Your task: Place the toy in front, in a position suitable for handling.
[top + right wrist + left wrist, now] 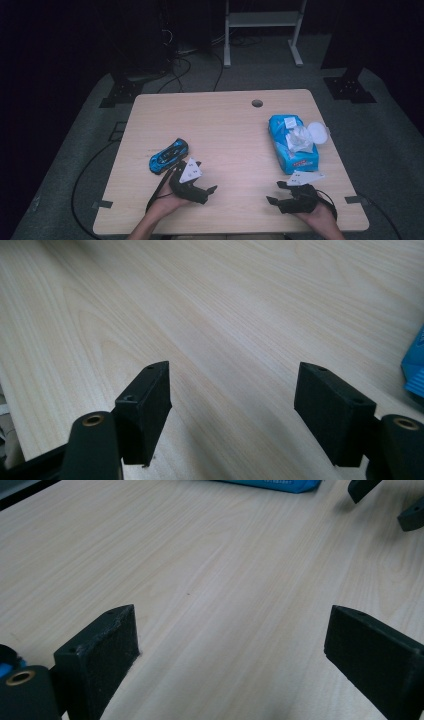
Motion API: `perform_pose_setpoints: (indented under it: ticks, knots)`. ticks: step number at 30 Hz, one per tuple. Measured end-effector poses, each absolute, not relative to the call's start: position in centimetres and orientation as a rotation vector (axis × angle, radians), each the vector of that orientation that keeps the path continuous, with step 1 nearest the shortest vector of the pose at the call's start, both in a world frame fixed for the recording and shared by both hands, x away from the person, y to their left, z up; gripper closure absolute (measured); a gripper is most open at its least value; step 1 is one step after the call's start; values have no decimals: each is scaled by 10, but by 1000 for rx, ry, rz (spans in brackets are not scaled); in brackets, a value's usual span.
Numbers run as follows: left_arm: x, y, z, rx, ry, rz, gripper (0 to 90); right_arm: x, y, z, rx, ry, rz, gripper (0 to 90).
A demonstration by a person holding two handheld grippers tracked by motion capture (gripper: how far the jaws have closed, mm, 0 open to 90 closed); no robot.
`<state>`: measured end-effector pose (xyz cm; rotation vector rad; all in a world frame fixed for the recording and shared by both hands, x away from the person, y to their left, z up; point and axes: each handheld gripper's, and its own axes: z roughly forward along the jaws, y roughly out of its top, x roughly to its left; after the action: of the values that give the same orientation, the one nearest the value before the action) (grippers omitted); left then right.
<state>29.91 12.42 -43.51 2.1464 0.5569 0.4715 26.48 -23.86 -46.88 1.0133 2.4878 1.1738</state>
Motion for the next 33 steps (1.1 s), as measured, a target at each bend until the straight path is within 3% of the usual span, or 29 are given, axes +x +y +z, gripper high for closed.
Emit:
perform_pose_setpoints:
  ticks: [33]
  knots:
    - [364,196,-387,2321,664,578,29,261,-230,-465,970,2535,1165,293]
